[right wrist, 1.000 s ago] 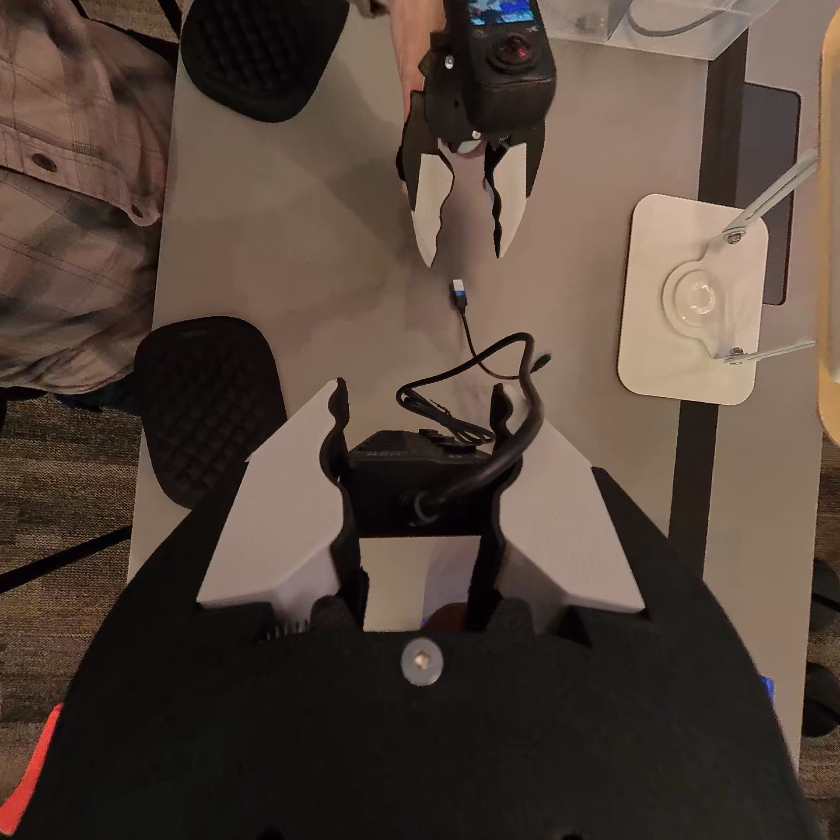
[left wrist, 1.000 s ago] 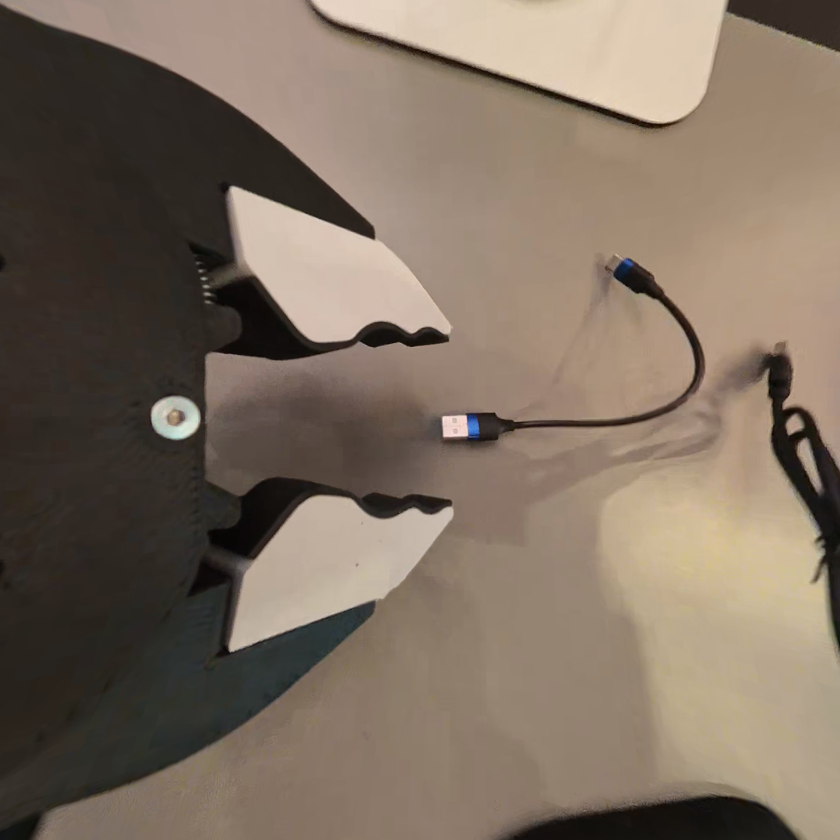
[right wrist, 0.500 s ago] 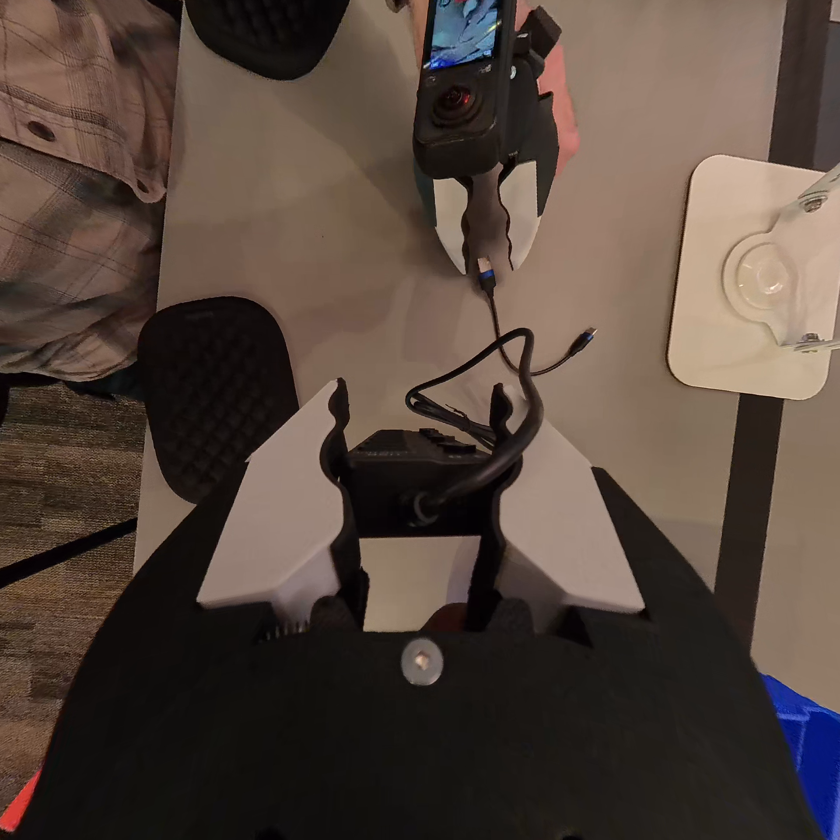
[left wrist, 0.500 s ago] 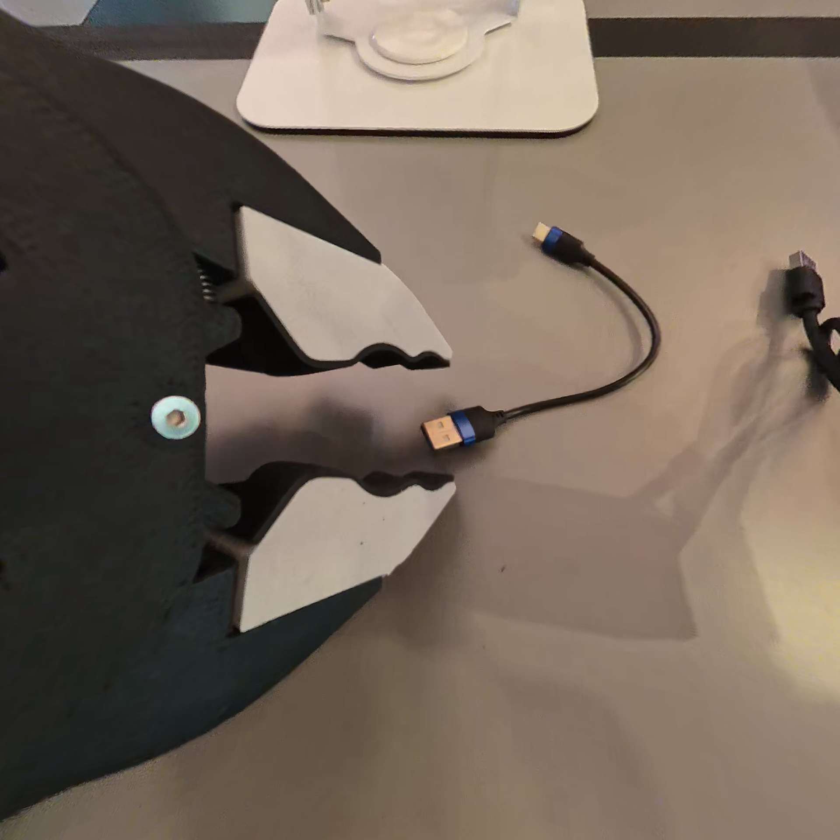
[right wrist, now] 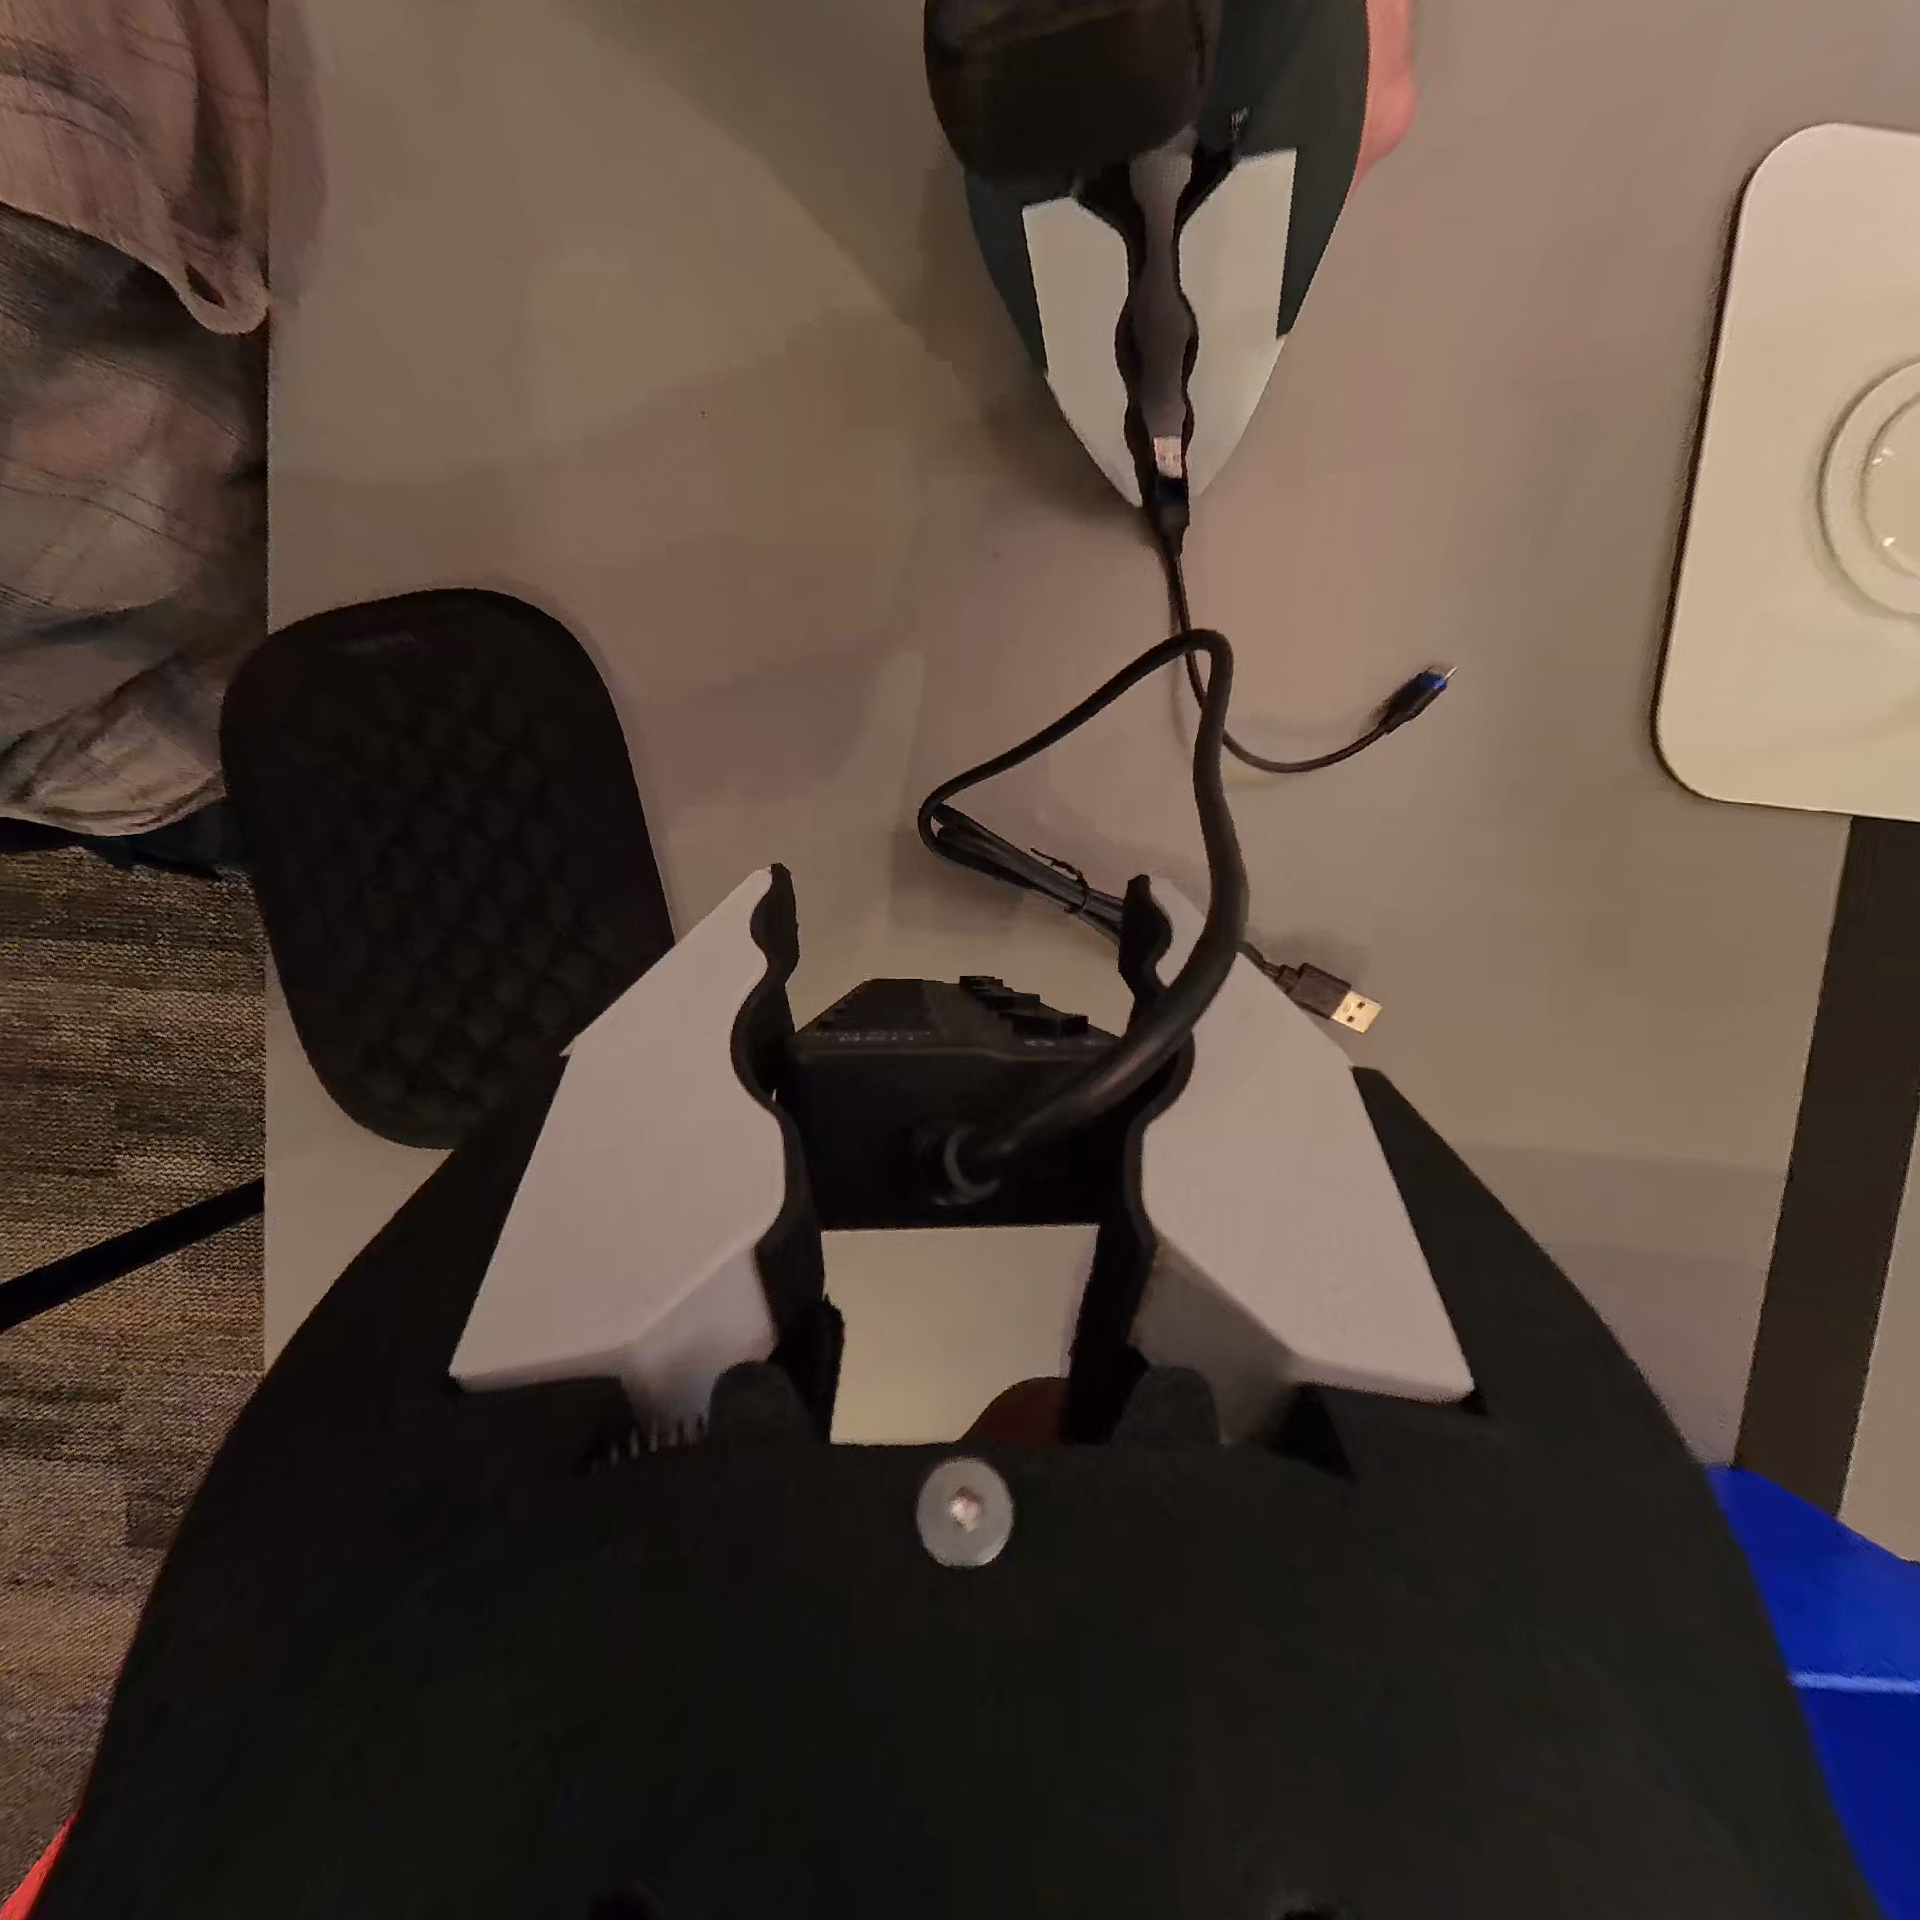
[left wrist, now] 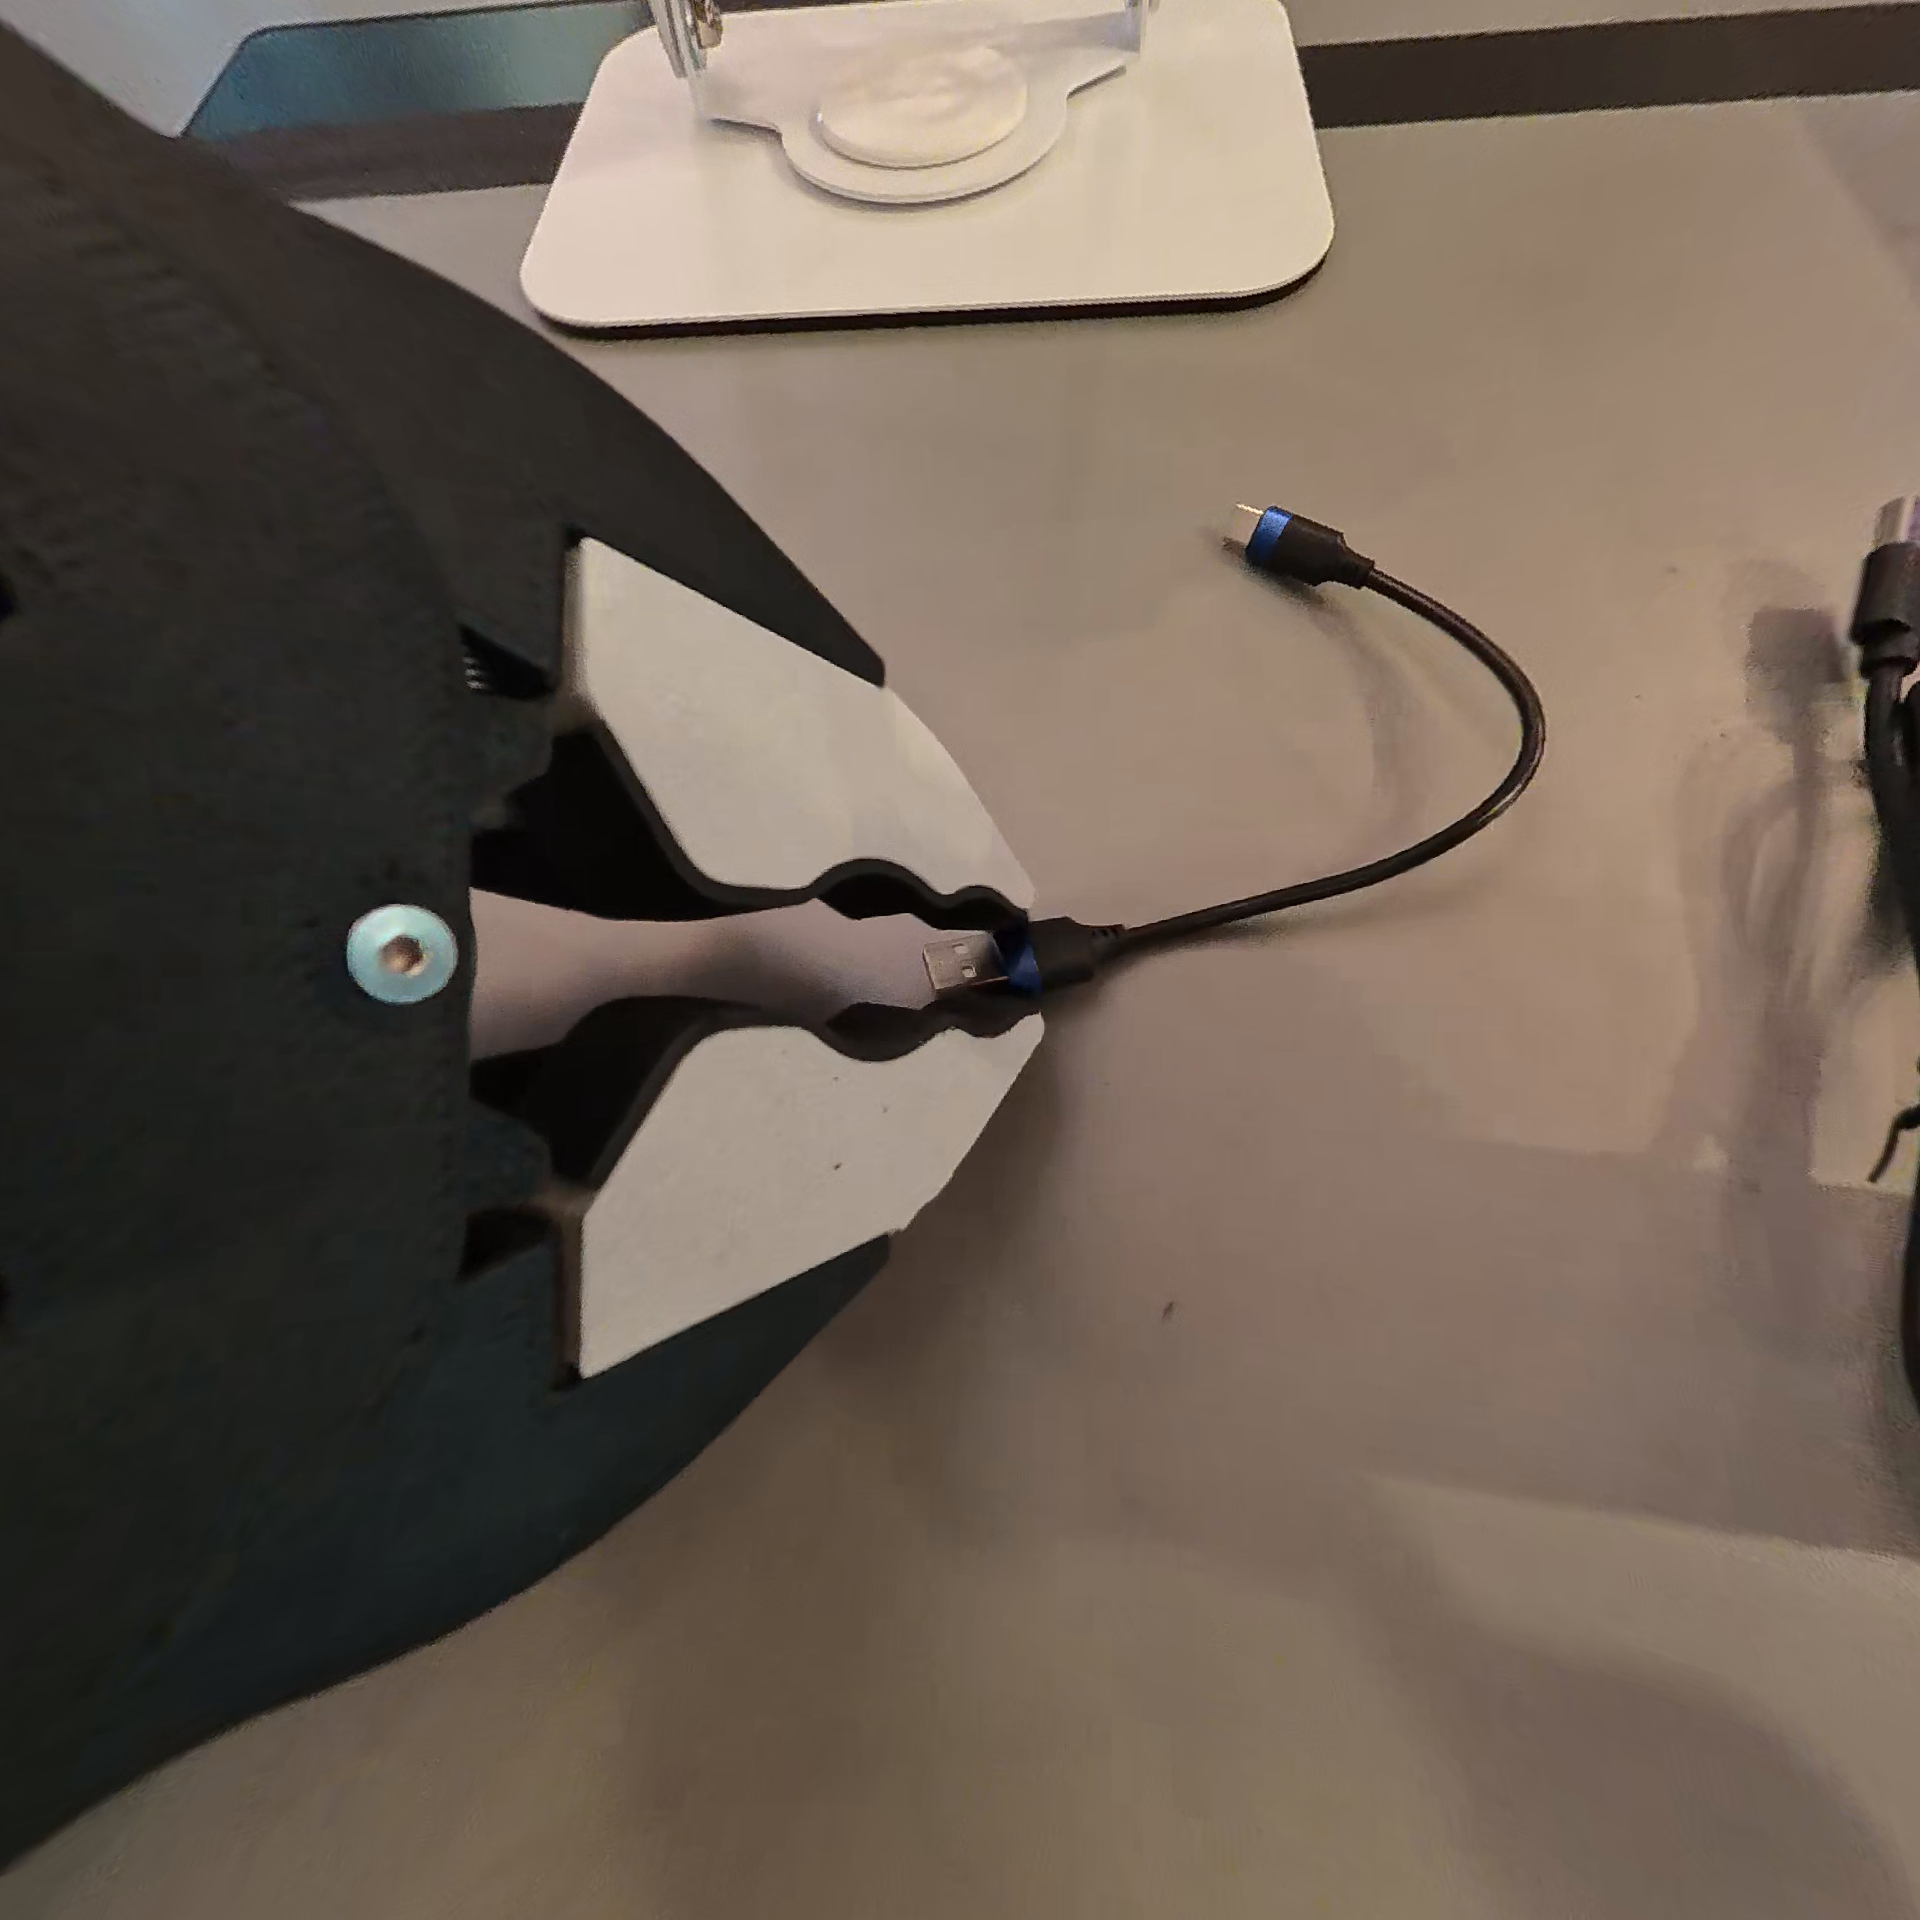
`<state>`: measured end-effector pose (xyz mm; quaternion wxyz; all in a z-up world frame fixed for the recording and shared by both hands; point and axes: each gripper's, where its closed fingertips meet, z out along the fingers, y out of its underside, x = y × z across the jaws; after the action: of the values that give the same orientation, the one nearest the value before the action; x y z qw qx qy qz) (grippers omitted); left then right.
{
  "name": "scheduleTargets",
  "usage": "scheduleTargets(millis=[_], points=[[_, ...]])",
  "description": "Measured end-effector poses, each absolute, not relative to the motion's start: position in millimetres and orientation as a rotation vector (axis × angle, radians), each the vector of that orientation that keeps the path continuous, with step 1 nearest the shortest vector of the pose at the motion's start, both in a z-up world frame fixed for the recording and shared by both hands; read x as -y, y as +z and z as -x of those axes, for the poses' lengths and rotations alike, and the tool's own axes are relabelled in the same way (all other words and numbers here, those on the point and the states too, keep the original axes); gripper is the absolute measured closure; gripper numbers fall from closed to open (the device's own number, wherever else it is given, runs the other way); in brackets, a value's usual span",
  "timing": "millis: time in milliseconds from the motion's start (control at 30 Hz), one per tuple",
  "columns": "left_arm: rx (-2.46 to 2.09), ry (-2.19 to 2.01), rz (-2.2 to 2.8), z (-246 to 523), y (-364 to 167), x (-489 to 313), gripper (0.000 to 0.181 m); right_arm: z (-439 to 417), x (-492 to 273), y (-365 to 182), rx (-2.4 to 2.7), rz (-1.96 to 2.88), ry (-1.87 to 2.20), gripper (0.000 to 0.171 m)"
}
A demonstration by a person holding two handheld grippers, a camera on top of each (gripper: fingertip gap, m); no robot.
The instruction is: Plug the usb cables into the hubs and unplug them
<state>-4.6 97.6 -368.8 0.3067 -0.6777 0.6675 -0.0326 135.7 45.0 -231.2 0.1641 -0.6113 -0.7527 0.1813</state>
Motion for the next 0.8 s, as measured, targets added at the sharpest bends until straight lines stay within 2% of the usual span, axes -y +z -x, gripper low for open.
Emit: scheduleTargets(millis=[567,667,800], points=[[-1.852,-0.200,1.891,25,-358,-79,0.173,-157,-40,-265,2.170,1.809,0.449,0.109],[-1.773,-0.452,1.964,18,-340,-67,0.173,-158,-40,-265,2.160,1.806,0.454,0.109],[-1.467,-1.198,2.018,-1,-283,-30,0.173,-160,-40,-264,2.151,1.804,0.458,0.109]])
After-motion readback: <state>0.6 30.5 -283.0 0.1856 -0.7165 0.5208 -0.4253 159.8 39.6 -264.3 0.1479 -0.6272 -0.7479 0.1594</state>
